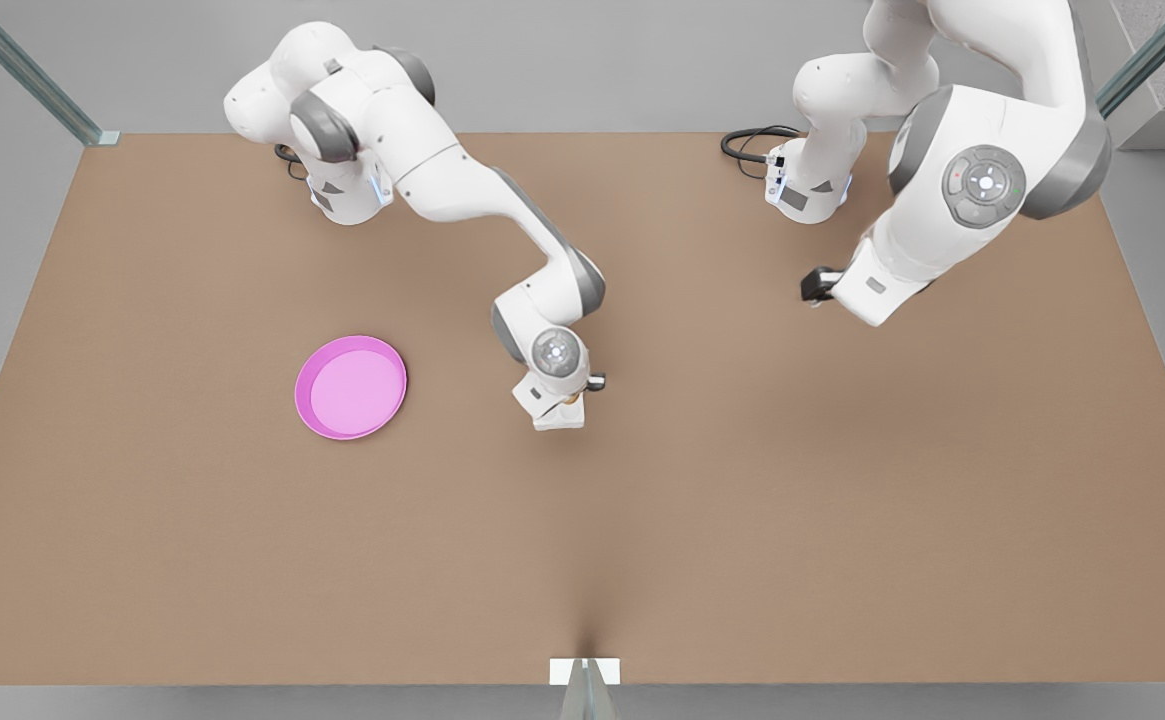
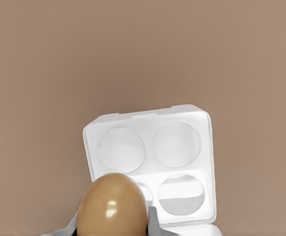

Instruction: Pack egg into the box and close the box lid

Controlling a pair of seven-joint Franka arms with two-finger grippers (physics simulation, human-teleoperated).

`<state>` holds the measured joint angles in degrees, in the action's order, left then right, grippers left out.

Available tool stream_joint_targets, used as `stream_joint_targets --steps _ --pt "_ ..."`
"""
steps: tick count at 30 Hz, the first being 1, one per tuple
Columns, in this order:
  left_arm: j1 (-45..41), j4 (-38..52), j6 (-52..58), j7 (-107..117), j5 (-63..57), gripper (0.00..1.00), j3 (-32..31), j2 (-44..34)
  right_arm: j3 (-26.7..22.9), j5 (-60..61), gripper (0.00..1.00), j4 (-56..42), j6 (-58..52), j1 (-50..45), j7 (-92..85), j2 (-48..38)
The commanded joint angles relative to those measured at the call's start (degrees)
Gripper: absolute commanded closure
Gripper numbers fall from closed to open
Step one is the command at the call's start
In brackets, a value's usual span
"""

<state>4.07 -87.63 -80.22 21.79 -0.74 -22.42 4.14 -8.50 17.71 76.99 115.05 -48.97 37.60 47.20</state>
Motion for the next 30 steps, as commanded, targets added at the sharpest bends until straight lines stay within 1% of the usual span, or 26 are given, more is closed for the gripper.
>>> stream_joint_targets --steps 1,8,9,11,14,15,16,17,18,19,20,21,22,23,24,25,26,27,28,29,30 --pt "-2.5 0.0 -0.5 4.8 -0.1 0.00 -0.2 -0.1 0.0 0.2 0.50 -0.1 0.0 0.0 4.1 0.2" --pt "-2.4 0.0 -0.3 4.8 -0.1 0.00 -0.2 -0.4 0.0 -0.1 0.49 2.2 0.8 0.0 3.4 0.4" --pt "-2.4 0.1 0.0 4.8 -0.1 0.00 -0.2 -0.5 0.0 -0.2 0.00 2.3 0.7 -0.2 2.8 0.3" --pt "-2.4 0.1 0.0 4.8 -0.1 0.00 -0.2 -0.4 0.1 -0.2 0.00 3.6 0.5 -0.3 2.8 -1.5" --pt "-3.3 0.1 -0.2 6.0 0.0 0.00 -0.4 -0.4 0.2 -0.6 0.00 9.4 0.3 0.4 2.7 -8.4" --pt "-3.5 0.1 -0.5 12.0 0.0 0.00 -5.8 -0.3 0.2 -0.7 0.00 11.8 0.3 1.4 1.4 -10.9" --pt "-3.5 0.0 -0.6 15.5 0.0 0.00 -9.2 -0.3 0.5 -1.1 0.00 15.1 0.0 3.9 -1.4 -14.6" --pt "-3.5 -0.1 -0.9 19.3 0.0 0.00 -13.1 0.2 0.5 -1.2 0.00 20.5 -0.4 7.3 -7.8 -19.8" --pt "-5.1 -0.7 -2.7 25.8 -0.1 0.00 -17.0 1.0 0.1 -2.7 0.00 28.1 -0.4 12.3 -17.3 -26.8" --pt "-9.5 -3.1 -4.7 31.6 -0.1 0.00 -17.1 1.0 -0.6 -7.1 0.00 33.1 -3.8 18.8 -26.1 -33.5" --pt "-12.8 -4.5 -7.4 36.0 -0.1 0.00 -17.1 1.3 -0.7 -12.3 0.00 33.0 -10.0 25.9 -32.1 -37.8" --pt "-17.3 -4.4 -13.5 43.9 -0.2 0.00 -17.1 3.8 -0.5 -17.1 0.00 29.8 -15.3 34.8 -37.2 -41.5" --pt "-22.3 -4.4 -17.7 49.7 -3.8 0.00 -17.1 7.5 -0.4 -18.9 0.00 26.0 -21.3 39.6 -43.7 -44.3" --pt "-25.2 -4.4 -20.5 53.7 -6.6 0.00 -17.1 11.0 -0.2 -18.9 0.00 18.6 -29.8 42.9 -46.3 -44.8" --pt "-27.3 -4.2 -24.1 58.4 -10.2 0.00 -17.0 14.0 0.1 -18.8 0.00 17.1 -32.3 44.5 -46.6 -47.3" --pt "-29.3 -4.0 -29.0 63.5 -12.3 0.00 -17.0 16.3 9.4 -18.5 0.00 17.0 -32.5 52.5 -46.3 -49.0" --pt "-30.0 -4.0 -30.7 64.9 -14.6 0.00 -17.0 19.0 15.3 -18.1 0.00 15.0 -33.2 57.5 -45.6 -48.4" --pt "-31.4 -4.7 -31.0 68.6 -19.0 0.00 -17.0 22.2 15.4 -16.6 0.00 12.0 -33.6 58.1 -45.5 -46.9" --pt "-31.4 -9.9 -36.5 70.8 -20.0 0.00 -17.0 22.7 15.4 -16.3 0.00 11.1 -33.7 57.9 -45.2 -45.3" --pt "-31.2 -11.2 -40.7 73.7 -22.9 0.00 -16.6 24.6 15.4 -16.4 0.00 11.2 -33.7 58.0 -45.0 -44.6" --pt "-30.6 -11.0 -41.2 73.7 -25.6 0.00 -16.3 26.3 15.4 -16.4 0.00 11.2 -35.2 57.8 -44.9 -44.1"
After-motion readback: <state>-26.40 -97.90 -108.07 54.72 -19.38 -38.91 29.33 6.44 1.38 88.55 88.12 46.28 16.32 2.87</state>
